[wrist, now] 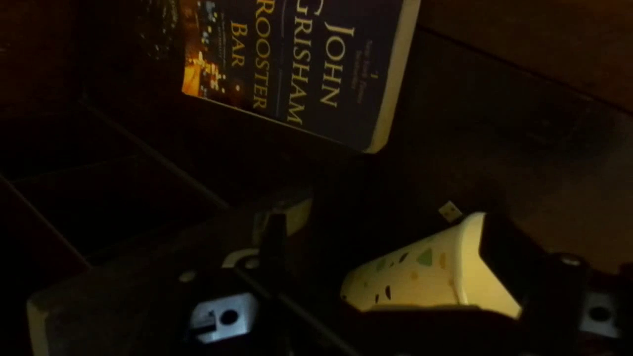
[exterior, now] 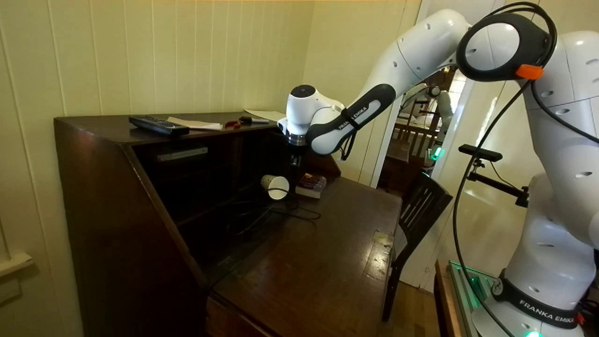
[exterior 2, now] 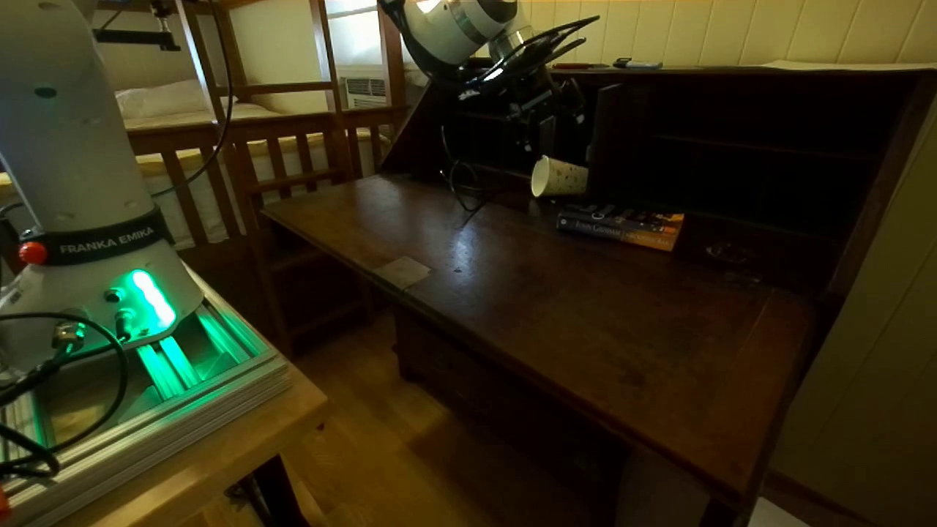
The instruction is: Move the cup to the compartment on the left
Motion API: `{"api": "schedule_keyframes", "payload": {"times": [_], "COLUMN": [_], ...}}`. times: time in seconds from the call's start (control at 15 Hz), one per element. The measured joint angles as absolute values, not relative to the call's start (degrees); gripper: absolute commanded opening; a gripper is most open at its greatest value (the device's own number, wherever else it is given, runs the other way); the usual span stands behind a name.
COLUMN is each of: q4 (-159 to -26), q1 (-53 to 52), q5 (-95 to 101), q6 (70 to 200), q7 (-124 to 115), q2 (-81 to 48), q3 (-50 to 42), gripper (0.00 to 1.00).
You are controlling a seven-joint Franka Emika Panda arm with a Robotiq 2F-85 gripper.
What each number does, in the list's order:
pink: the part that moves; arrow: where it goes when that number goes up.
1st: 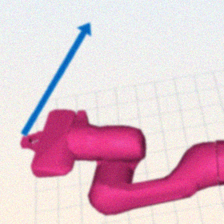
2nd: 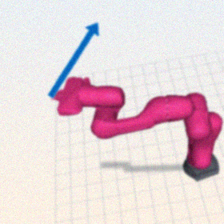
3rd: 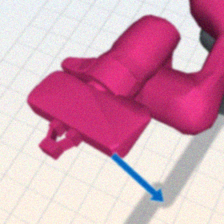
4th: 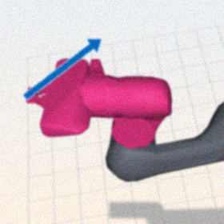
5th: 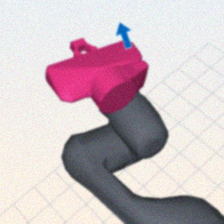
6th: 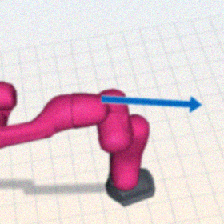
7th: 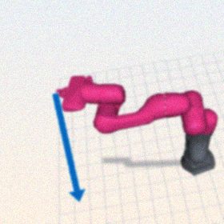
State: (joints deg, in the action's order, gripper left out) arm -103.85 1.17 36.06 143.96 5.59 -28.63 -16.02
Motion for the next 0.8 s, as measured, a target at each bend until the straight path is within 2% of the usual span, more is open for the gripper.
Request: {"api": "schedule_keyframes", "payload": {"times": [0.6,0.67,0.73,0.8], "q4": [-105.6,-105.5,-105.3,-105.0], "q1": [2.4,2.4,2.3,2.2], "q5": [37.8,38.3,39.2,40.3], "q6": [147.9,148.9,150.0,151.1], "q7": [6.5,6.5,6.4,6.3], "q2": [-30.6,-30.8,-31.1,-31.4], "q3": [-13.7,-13.7,-13.8,-14.0], "gripper": [1.00,0.93,0.74,0.69]}}
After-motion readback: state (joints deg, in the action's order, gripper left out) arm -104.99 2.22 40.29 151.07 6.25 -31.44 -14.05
